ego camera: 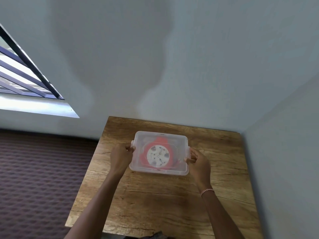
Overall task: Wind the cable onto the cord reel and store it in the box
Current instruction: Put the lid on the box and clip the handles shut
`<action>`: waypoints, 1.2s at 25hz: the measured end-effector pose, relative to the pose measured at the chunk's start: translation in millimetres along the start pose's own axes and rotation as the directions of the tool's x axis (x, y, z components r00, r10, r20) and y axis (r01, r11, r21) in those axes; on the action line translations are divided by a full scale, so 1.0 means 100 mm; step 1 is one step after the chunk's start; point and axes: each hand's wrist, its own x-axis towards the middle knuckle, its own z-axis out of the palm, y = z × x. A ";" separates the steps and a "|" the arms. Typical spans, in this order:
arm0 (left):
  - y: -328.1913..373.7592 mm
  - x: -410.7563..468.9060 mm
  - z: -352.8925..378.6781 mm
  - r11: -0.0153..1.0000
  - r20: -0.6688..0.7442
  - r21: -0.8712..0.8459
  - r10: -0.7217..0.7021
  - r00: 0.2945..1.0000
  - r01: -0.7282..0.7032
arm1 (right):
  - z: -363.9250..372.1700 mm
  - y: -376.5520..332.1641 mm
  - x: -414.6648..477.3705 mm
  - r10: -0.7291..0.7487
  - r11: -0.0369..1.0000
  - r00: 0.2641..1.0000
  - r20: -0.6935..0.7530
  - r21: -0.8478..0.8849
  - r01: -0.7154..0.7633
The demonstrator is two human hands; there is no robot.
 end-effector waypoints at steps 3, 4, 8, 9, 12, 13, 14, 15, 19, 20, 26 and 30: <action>-0.07 0.03 0.01 0.999 0.022 0.006 0.032 0.999 -0.032 | -0.01 0.03 0.03 0.030 0.999 0.999 0.022 0.017 -0.031; -0.08 0.04 0.01 0.999 0.027 -0.001 0.037 0.999 -0.037 | -0.01 0.04 0.03 0.037 0.999 0.999 0.020 0.025 -0.038; -0.14 0.10 0.02 0.997 0.042 -0.075 -0.002 0.999 0.006 | 0.01 0.09 0.07 0.109 0.988 0.994 -0.004 0.113 -0.108; -0.17 0.13 0.02 0.991 0.069 -0.125 -0.034 0.997 0.042 | 0.00 0.11 0.10 0.167 0.972 0.986 0.009 0.167 -0.166; -0.24 0.24 -0.03 0.882 0.321 -0.339 -0.218 0.921 0.327 | -0.07 0.19 0.20 0.371 0.837 0.900 0.228 0.338 -0.431; -0.27 0.28 -0.05 0.832 0.428 -0.359 -0.256 0.867 0.422 | -0.11 0.21 0.25 0.397 0.766 0.850 0.346 0.386 -0.514; -0.31 0.31 -0.07 0.793 0.511 -0.364 -0.269 0.816 0.489 | -0.15 0.23 0.29 0.392 0.704 0.805 0.446 0.418 -0.574; -0.33 0.33 -0.08 0.764 0.568 -0.371 -0.263 0.780 0.528 | -0.18 0.24 0.32 0.377 0.664 0.773 0.510 0.433 -0.609; -0.37 0.36 -0.07 0.755 0.572 -0.401 -0.235 0.786 0.518 | -0.20 0.20 0.38 0.332 0.640 0.760 0.558 0.459 -0.616; -0.35 0.36 -0.07 0.761 0.550 -0.405 -0.239 0.800 0.506 | -0.20 0.20 0.38 0.327 0.660 0.779 0.535 0.461 -0.594; -0.25 0.21 0.01 0.912 0.226 -0.328 -0.177 0.958 0.246 | -0.02 0.02 0.16 0.265 0.942 0.951 0.159 0.168 -0.291; -0.17 0.09 0.10 0.991 0.029 -0.129 -0.034 0.999 0.038 | 0.03 -0.04 0.10 0.160 0.987 0.985 0.064 0.001 -0.161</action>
